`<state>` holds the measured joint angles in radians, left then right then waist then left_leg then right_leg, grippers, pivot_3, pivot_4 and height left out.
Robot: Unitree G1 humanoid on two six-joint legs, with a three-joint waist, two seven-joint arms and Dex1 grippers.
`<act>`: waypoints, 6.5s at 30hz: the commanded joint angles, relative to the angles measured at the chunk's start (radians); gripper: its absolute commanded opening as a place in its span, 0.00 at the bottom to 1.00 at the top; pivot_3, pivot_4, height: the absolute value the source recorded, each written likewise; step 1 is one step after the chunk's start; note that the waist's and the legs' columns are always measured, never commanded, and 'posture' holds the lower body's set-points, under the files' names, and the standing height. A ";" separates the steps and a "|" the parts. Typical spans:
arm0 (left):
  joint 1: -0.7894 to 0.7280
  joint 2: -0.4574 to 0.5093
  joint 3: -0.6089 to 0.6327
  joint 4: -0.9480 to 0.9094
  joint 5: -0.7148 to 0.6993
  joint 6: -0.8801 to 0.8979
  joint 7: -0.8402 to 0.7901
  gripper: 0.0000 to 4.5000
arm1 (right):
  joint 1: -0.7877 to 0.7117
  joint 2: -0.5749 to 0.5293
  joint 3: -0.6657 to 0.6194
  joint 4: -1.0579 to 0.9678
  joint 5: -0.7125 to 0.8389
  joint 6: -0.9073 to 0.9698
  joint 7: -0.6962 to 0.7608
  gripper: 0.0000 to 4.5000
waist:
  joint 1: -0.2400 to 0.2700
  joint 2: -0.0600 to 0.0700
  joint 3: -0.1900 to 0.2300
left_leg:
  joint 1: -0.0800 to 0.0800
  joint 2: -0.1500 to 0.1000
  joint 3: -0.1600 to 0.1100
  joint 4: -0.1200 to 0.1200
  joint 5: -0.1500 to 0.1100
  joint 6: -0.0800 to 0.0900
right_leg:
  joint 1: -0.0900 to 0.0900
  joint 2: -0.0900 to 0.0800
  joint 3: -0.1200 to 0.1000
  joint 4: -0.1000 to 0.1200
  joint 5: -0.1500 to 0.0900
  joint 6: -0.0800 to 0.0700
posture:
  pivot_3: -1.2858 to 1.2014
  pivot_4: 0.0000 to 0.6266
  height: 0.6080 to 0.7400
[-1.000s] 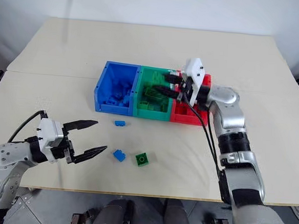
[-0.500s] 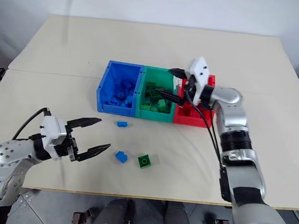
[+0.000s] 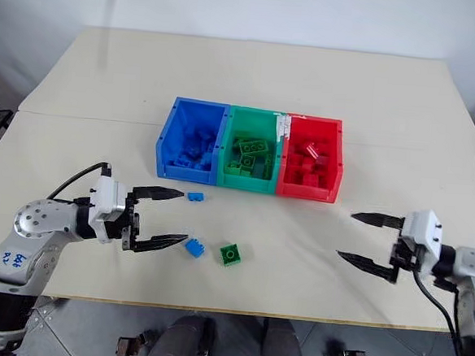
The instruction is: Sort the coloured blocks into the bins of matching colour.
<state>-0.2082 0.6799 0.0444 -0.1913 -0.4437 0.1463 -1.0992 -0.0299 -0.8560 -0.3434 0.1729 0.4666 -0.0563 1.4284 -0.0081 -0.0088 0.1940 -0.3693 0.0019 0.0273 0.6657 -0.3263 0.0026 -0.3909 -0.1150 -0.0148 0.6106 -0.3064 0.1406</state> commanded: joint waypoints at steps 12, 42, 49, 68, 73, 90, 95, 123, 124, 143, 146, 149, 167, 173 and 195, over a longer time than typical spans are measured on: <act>0.038 0.057 0.071 0.107 0.011 -0.088 -0.046 1.00 | -0.012 -0.004 0.011 -0.048 0.022 -0.021 -0.012 0.99 | -0.002 0.000 0.000 | 0.000 0.002 0.000 0.000 0.000 -0.001 | -0.001 0.000 0.001 0.001 0.000 0.000 | 0.52 0.24 1.00; -0.164 -0.114 -0.454 -0.085 0.315 0.303 0.146 0.91 | 0.094 0.078 0.042 -0.465 0.176 0.140 -0.126 1.00 | 0.011 0.000 0.000 | -0.002 0.000 -0.002 0.002 0.000 0.000 | -0.001 0.000 0.000 0.001 0.001 0.000 | 0.52 0.24 1.00; -0.164 -0.120 -0.429 -0.070 0.305 0.277 0.142 0.44 | 0.161 0.098 0.003 -0.425 0.153 0.080 -0.136 1.00 | 0.012 0.000 0.000 | -0.002 0.000 -0.002 0.003 0.000 0.000 | 0.000 0.000 0.001 0.002 0.001 0.000 | 0.52 0.24 1.00; -0.729 -0.407 -0.196 0.683 0.334 -0.012 0.368 0.33 | 0.144 0.261 -0.056 -0.486 0.172 0.077 -0.444 1.00 | 0.033 0.000 0.000 | -0.004 -0.006 -0.002 0.014 0.000 0.001 | -0.001 0.000 0.000 0.009 0.001 0.002 | 0.52 0.24 1.00; -0.754 -0.436 -0.189 0.736 0.322 -0.038 0.320 0.56 | 0.154 0.273 -0.056 -0.502 0.166 0.066 -0.475 1.00 | 0.032 0.000 0.000 | -0.006 -0.006 -0.001 0.014 0.000 0.001 | -0.002 0.001 0.000 0.010 0.001 0.002 | 0.52 0.24 1.00; -0.142 -0.039 0.090 0.154 0.028 -0.016 0.020 0.99 | -0.007 0.227 0.061 -0.363 0.144 0.043 -0.296 1.00 | 0.001 0.000 0.000 | -0.005 0.001 -0.002 0.013 -0.001 0.002 | -0.002 0.000 0.002 0.010 0.001 0.002 | 0.52 0.24 1.00; 0.161 -0.016 0.288 0.039 0.021 -0.039 0.122 0.99 | -0.089 0.228 0.103 -0.266 0.128 0.020 -0.223 1.00 | 0.006 0.000 0.000 | -0.002 0.001 -0.003 0.012 -0.003 0.002 | 0.000 -0.010 0.002 0.007 0.001 0.001 | 0.52 0.24 1.00; -0.020 -0.020 -0.170 0.190 0.219 -0.247 -0.120 0.99 | 0.070 0.154 0.114 -0.393 0.153 0.053 -0.097 1.00 | 0.005 0.000 0.000 | -0.002 -0.004 -0.001 0.001 -0.001 0.003 | -0.001 -0.007 -0.007 0.001 0.001 0.001 | 0.52 0.24 1.00; -0.038 -0.024 -0.187 0.219 0.232 -0.270 -0.131 0.99 | 0.080 0.159 0.120 -0.409 0.151 0.054 -0.104 1.00 | 0.005 0.000 0.000 | -0.002 -0.004 0.000 0.001 -0.001 0.003 | -0.001 -0.006 -0.006 0.001 0.001 0.001 | 0.52 0.24 1.00; -0.108 -0.076 -0.205 0.355 0.191 -0.314 -0.182 0.22 | 0.122 0.166 0.163 -0.482 0.145 0.065 -0.149 1.00 | 0.008 0.000 0.000 | -0.001 -0.001 0.000 0.004 -0.001 0.003 | -0.001 -0.005 -0.004 0.002 0.001 0.002 | 0.52 0.24 1.00; -0.114 -0.103 -0.125 0.296 0.069 -0.218 -0.145 0.21 | 0.093 0.177 0.172 -0.486 0.157 0.079 -0.174 1.00 | 0.007 0.000 0.000 | -0.002 -0.001 0.000 0.004 -0.001 0.003 | -0.001 -0.005 -0.004 0.002 0.001 0.002 | 0.52 0.24 1.00; -0.178 -0.133 -0.022 0.244 -0.036 -0.092 -0.030 0.21 | 0.049 0.207 0.169 -0.495 0.183 0.110 -0.238 1.00 | 0.007 0.000 0.000 | -0.002 -0.001 -0.001 0.004 -0.001 0.003 | -0.001 -0.005 -0.004 0.003 0.001 0.002 | 0.52 0.24 1.00; -0.689 -0.209 -0.022 0.785 0.218 -0.101 0.247 0.57 | -0.018 0.274 0.117 -0.472 0.175 0.119 -0.384 1.00 | 0.024 -0.001 0.001 | -0.008 -0.005 0.008 0.013 -0.002 0.003 | -0.003 -0.001 -0.006 0.007 0.002 0.003 | 0.52 0.24 1.00; -0.550 -0.091 0.035 0.588 0.174 -0.038 0.168 0.83 | -0.014 0.269 0.114 -0.458 0.173 0.117 -0.363 1.00 | 0.010 -0.001 0.001 | -0.008 -0.003 0.007 0.013 -0.002 0.003 | -0.004 -0.001 -0.005 0.008 0.002 0.003 | 0.52 0.24 1.00; 0.258 0.108 0.391 0.174 0.044 -0.177 0.052 0.99 | -0.114 0.182 0.159 -0.228 0.121 0.026 -0.066 1.00 | 0.007 0.000 0.001 | -0.002 -0.001 0.000 0.002 -0.005 0.003 | -0.002 -0.016 -0.006 0.000 0.001 0.000 | 0.52 0.24 1.00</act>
<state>0.0544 0.7914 0.4413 0.0217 -0.3909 -0.0284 -1.0613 -0.1425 -0.6561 -0.1675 -0.0463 0.5793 -0.0055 1.3442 -0.0013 -0.0092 0.1947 -0.3717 0.0009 0.0278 0.6680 -0.3318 0.0053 -0.3932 -0.1309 -0.0209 0.6102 -0.3058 0.1408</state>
